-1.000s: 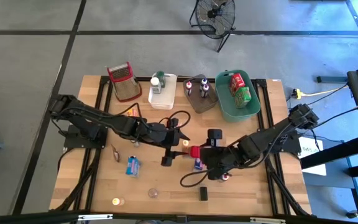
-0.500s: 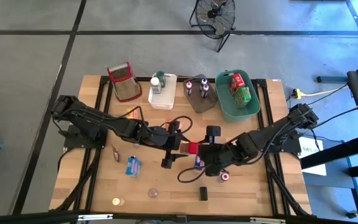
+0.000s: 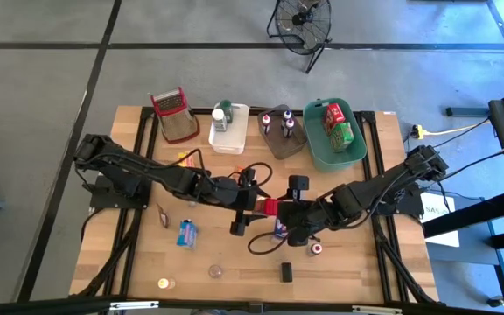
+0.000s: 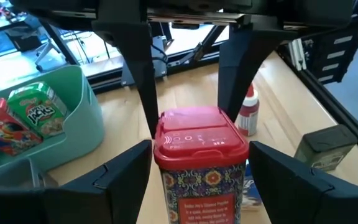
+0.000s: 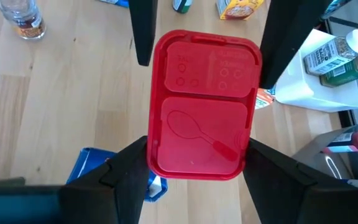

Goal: Pick & Place Kitchen Items
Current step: Put the red seasoning can into the white bin

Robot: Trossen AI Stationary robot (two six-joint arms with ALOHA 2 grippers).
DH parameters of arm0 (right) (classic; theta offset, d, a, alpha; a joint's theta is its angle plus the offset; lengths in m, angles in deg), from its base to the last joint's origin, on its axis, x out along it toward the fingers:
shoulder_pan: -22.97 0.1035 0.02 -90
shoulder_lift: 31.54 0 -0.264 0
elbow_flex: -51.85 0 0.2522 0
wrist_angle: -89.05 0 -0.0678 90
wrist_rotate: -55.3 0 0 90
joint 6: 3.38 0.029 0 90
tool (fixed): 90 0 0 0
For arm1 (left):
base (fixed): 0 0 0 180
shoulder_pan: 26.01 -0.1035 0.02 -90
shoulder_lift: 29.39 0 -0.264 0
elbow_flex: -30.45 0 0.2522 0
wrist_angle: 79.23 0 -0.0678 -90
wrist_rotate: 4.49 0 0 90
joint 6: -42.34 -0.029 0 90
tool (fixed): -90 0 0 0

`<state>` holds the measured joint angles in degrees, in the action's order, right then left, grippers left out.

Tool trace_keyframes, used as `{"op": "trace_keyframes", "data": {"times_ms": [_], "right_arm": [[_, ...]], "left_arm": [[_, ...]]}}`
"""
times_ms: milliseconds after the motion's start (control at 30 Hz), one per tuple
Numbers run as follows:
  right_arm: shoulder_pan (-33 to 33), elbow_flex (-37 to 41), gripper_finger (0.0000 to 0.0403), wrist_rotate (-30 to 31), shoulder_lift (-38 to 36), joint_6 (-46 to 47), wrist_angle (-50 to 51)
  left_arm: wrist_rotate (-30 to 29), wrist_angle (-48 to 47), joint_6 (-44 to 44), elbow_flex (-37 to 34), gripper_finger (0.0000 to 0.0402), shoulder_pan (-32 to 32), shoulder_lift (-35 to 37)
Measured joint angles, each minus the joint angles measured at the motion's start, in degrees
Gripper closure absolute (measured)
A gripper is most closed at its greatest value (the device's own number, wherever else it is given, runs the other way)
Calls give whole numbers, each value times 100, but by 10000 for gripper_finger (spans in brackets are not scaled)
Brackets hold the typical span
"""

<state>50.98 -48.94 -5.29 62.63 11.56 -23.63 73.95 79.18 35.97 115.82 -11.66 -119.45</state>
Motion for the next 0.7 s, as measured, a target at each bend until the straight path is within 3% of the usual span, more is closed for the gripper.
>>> {"op": "trace_keyframes", "data": {"times_ms": [333,700], "right_arm": [[-31,0,172,-97,0,-7,-24],[-31,0,172,-69,-2,-17,9]], "left_arm": [[121,9,-89,0,143,-96,-125],[103,13,-129,0,199,-96,-142]]}}
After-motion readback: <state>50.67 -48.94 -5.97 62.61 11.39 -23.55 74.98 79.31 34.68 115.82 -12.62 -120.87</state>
